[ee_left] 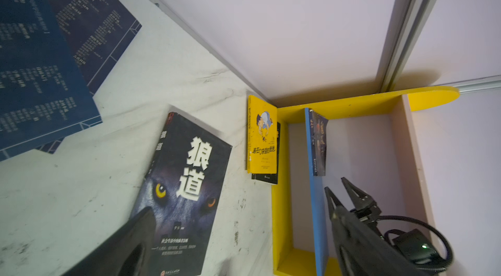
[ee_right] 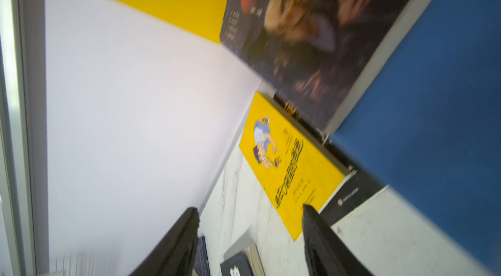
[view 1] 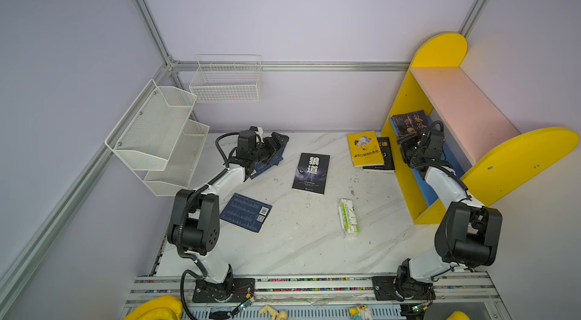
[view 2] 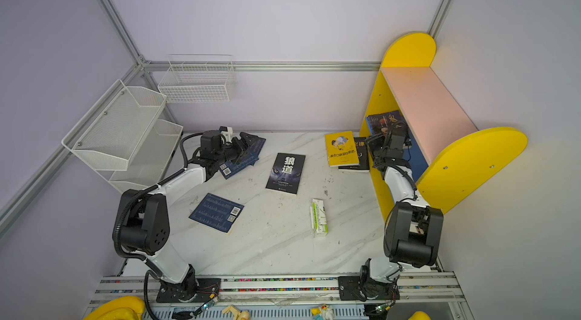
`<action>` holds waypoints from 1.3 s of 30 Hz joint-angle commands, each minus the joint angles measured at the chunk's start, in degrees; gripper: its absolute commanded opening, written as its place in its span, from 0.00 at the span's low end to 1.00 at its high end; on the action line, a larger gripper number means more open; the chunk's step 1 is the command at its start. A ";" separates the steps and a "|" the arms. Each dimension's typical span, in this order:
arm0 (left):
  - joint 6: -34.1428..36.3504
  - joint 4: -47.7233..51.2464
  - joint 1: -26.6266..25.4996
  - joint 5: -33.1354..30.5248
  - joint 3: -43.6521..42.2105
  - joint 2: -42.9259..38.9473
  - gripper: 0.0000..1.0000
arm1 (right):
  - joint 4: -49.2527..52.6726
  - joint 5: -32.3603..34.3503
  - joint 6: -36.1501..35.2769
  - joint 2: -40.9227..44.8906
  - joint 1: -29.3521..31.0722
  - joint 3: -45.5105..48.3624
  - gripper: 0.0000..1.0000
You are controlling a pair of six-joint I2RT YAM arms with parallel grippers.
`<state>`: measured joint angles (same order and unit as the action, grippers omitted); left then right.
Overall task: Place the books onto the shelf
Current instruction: 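Release the purple book and bring both grippers to the black wolf book, then grip the black wolf book upright with the right gripper while the left pushes it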
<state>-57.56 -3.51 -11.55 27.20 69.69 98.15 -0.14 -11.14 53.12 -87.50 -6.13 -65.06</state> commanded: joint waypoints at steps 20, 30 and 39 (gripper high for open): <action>23.69 23.28 -7.56 -4.08 17.29 20.15 1.00 | -2.23 -3.71 -13.54 -29.19 29.19 -9.50 0.58; 19.46 17.63 -9.27 15.72 21.83 28.44 0.99 | -0.39 -4.64 -21.05 -36.25 30.45 -12.79 0.49; -5.96 -21.19 -9.04 25.88 10.17 23.04 0.93 | -3.12 -11.21 -24.28 -40.69 30.09 -18.21 0.48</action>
<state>-51.27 -2.94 -19.59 44.62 83.46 124.90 -5.10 -17.15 30.48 -125.38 22.61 -82.48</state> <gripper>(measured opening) 0.939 0.481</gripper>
